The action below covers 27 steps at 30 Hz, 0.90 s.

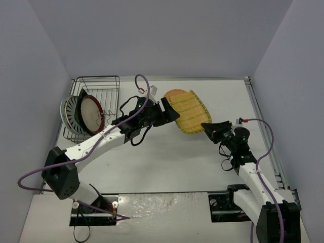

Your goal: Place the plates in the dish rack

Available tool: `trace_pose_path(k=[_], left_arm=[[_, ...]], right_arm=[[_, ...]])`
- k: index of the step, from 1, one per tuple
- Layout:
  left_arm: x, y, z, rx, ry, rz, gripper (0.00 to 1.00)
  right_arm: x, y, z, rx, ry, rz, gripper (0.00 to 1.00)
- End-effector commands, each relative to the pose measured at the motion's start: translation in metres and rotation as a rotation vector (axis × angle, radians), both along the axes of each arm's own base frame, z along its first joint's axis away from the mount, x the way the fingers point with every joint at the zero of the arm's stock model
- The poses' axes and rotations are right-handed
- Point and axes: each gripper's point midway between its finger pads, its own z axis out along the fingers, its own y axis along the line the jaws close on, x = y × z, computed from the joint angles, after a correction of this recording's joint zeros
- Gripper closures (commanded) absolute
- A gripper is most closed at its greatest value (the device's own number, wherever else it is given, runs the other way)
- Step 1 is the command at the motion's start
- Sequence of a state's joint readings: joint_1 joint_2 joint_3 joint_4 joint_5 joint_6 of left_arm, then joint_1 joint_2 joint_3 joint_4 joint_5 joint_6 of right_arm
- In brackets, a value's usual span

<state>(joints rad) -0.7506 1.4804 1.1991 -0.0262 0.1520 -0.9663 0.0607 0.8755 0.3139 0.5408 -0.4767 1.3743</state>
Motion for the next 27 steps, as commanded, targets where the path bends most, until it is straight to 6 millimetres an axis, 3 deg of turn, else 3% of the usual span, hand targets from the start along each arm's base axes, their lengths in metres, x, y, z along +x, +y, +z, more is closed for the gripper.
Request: trace_pose_path(k=[1,13,18,21,23,25,26,27], left_arm=[[0.003,-0.013,0.046,-0.086,-0.078,0.02,0.4],[0.002,-0.032,0.035,-0.076,-0.049,0.003,0.68],[0.006,-0.031,0.04,-0.091,-0.073,0.027,1.0],[0.009,-0.025,0.044,-0.083,-0.099,0.049,1.0],[0.009,-0.019,0.044,-0.058,-0.117,0.062,1.0],[0.012,-0.007,0.046,-0.012,-0.149,0.092,1.0],[0.011,-0.002,0.042,0.017,-0.146,0.094,1.0],[0.012,0.005,0.043,0.042,-0.16,0.104,1.0]], right_arm=[[0.005,0.004,0.06,0.062,-0.207,0.011,1.0],[0.009,0.009,0.065,0.049,-0.228,0.037,1.0],[0.009,0.012,0.056,0.005,-0.217,0.062,1.0],[0.008,0.013,0.055,-0.029,-0.236,0.08,1.0],[0.009,0.015,0.055,-0.07,-0.238,0.101,0.89],[0.01,0.014,0.049,-0.156,-0.222,0.123,0.69],[0.009,0.014,0.043,-0.187,-0.207,0.133,0.66],[0.009,0.013,0.038,-0.223,-0.195,0.14,0.5]])
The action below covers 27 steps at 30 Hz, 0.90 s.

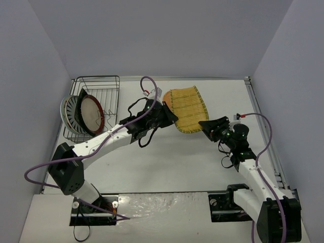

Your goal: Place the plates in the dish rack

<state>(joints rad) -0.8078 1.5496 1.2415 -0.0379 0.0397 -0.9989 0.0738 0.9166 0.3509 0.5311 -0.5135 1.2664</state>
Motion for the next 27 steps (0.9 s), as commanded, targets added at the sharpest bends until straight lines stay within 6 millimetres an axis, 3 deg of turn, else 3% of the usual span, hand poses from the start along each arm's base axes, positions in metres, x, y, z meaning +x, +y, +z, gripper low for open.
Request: trace_pose_path(k=[1,4,7,11,18,23,27], left_arm=[[0.009,0.029,0.06,0.028,-0.197,0.06,1.0],[0.016,0.055,0.072,0.074,-0.255,0.106,1.0],[0.025,0.096,0.081,0.186,-0.3,0.16,1.0],[0.031,0.157,0.105,0.363,-0.359,0.242,1.0],[0.023,0.288,0.128,0.868,-0.348,0.34,1.0],[0.023,0.347,0.143,1.14,-0.249,0.343,1.0],[0.035,0.371,0.134,1.282,-0.143,0.328,1.0]], right_arm=[[0.009,0.003,0.039,-0.163,-0.161,0.077,0.37],[0.012,0.001,0.041,-0.244,-0.167,0.098,0.1],[0.013,-0.002,0.042,-0.313,-0.155,0.114,0.01],[0.02,-0.01,0.04,-0.445,-0.148,0.14,0.0],[0.024,-0.008,0.048,-0.47,-0.162,0.183,0.0],[0.027,-0.007,0.051,-0.487,-0.182,0.202,0.0],[0.025,-0.004,0.047,-0.479,-0.177,0.226,0.0]])
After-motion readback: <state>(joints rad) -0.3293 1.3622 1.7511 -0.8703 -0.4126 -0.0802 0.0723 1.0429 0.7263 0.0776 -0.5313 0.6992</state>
